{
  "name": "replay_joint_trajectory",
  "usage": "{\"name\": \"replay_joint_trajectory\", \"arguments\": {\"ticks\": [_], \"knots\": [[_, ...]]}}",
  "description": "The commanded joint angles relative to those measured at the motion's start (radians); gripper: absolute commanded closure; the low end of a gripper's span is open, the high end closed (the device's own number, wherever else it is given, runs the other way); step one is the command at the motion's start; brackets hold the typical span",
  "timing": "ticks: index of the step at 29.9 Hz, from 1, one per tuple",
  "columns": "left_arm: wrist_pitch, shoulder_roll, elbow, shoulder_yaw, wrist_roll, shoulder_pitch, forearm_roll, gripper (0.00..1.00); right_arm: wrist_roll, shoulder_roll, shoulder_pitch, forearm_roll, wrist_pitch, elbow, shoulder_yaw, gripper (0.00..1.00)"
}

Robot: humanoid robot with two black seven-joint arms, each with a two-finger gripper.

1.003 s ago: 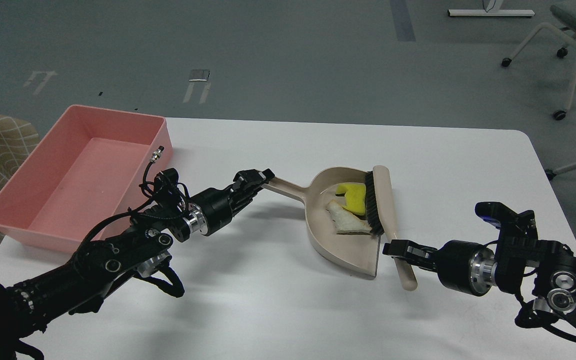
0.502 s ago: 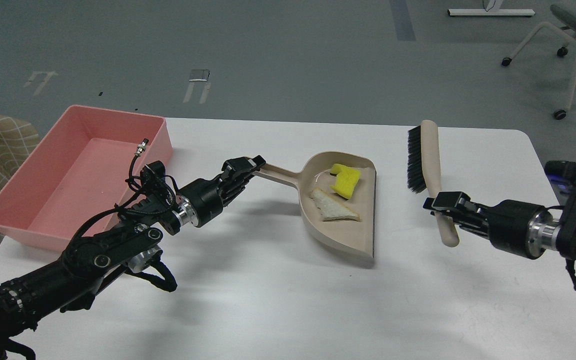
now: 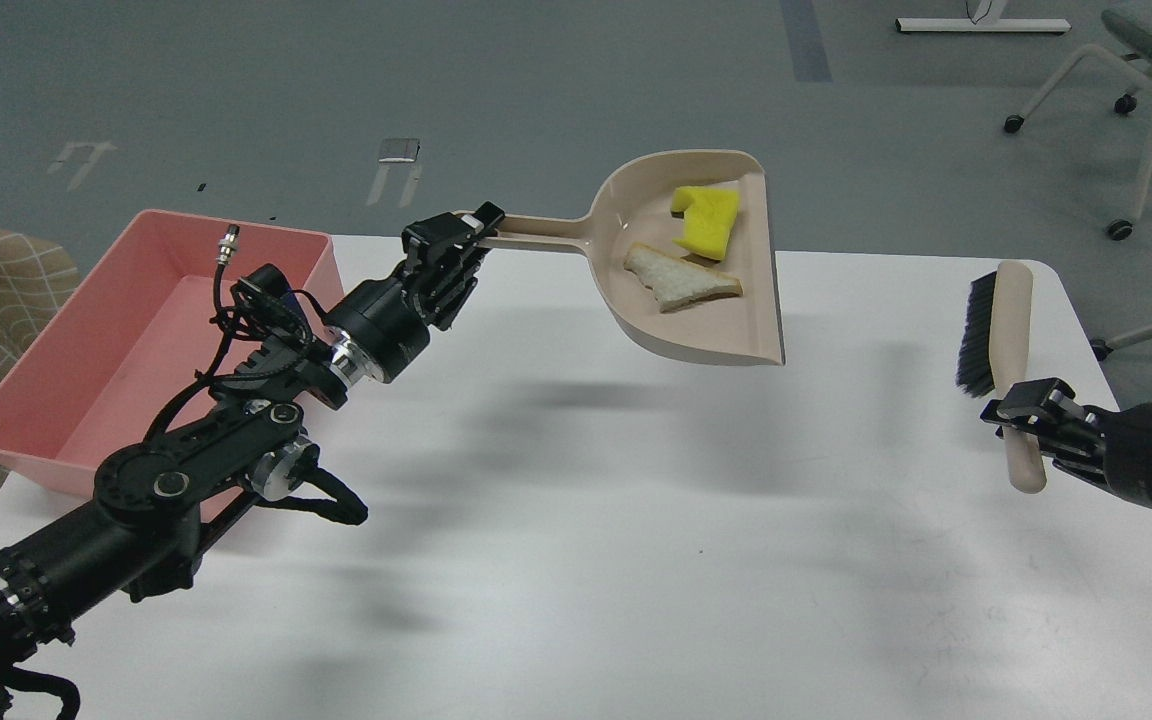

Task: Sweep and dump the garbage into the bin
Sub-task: 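Lift the loaded dustpan with the left gripper over the pink bin, then tilt the dustpan with the left gripper to dump debris into the bin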

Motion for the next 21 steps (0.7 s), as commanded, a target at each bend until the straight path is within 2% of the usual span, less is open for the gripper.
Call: {"name": "replay_joint_trajectory", "arguments": {"ticks": [1, 7, 12, 17, 21], "knots": [[-0.004, 0.054, -0.01, -0.076, 0.001, 0.038, -0.053, 1.0, 0.0, -0.001, -0.009, -0.001, 0.0, -0.007, 0.0, 1.0], [-0.018, 0.19, -0.018, -0.197, 0.0, 0.094, -0.094, 1.0, 0.0, 0.007, -0.009, -0.001, 0.0, -0.007, 0.0, 1.0], [-0.073, 0.363, -0.066, -0.33, 0.0, 0.174, -0.106, 0.99, 0.0, 0.01, -0.009, -0.001, 0.0, -0.009, 0.001, 1.0], [-0.134, 0.488, -0.058, -0.374, 0.0, 0.267, -0.143, 0.99, 0.0, 0.024, -0.009, 0.001, 0.0, -0.009, 0.021, 1.0], [-0.138, 0.612, -0.049, -0.374, 0.0, 0.369, -0.151, 0.98, 0.0, 0.026, 0.0, 0.002, 0.0, -0.007, 0.038, 1.0]]}}
